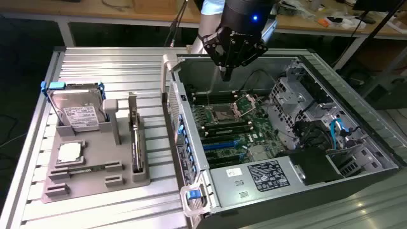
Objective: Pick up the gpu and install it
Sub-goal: 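Reach for the gpu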
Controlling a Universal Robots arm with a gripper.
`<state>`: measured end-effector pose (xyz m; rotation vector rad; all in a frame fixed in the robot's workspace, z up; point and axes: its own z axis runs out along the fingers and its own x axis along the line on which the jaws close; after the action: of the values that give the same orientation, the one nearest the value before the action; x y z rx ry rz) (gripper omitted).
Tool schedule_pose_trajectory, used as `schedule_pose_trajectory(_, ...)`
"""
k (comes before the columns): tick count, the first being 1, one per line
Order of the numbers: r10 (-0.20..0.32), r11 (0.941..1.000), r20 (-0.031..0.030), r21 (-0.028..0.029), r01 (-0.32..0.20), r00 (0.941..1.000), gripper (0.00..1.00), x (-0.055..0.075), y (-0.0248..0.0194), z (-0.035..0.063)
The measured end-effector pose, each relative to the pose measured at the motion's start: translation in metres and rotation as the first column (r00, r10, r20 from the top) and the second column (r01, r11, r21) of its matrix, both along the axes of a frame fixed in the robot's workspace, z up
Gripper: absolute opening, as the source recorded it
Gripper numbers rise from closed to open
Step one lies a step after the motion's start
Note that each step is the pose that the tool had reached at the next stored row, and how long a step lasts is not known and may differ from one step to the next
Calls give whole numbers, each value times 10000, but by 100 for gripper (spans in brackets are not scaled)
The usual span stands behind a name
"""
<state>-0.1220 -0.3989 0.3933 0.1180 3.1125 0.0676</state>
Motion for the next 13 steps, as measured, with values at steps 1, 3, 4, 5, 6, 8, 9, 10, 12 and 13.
schedule_pose_trajectory(1, 0, 10000, 0, 0, 0, 10000, 11, 0, 0, 0)
schedule_pose_trajectory(3, 0, 10000, 0, -1, 0, 10000, 11, -2, 0, 0)
schedule_pose_trajectory(4, -2, 10000, -1, -1, 2, 10000, 11, -9, 0, 1)
schedule_pose_trajectory(5, -1, 10000, -1, -1, 1, 10000, 11, -21, 0, 1)
schedule_pose_trajectory(6, 1, 10000, 0, -1, -1, 10000, 11, -37, 0, 1)
schedule_pose_trajectory(8, 1, 10000, 0, 0, -1, 10000, 11, -73, 0, 0)
schedule_pose_trajectory(9, 1, 10000, 0, 0, -1, 10000, 11, -90, 0, 0)
schedule_pose_trajectory(10, 0, 10000, 0, 0, 0, 10000, 11, -111, 0, 0)
schedule_pose_trajectory(12, 0, 10000, 0, 0, 0, 10000, 11, -154, 0, 0)
schedule_pose_trajectory(13, 0, 10000, 0, 0, 0, 10000, 11, -175, 0, 0)
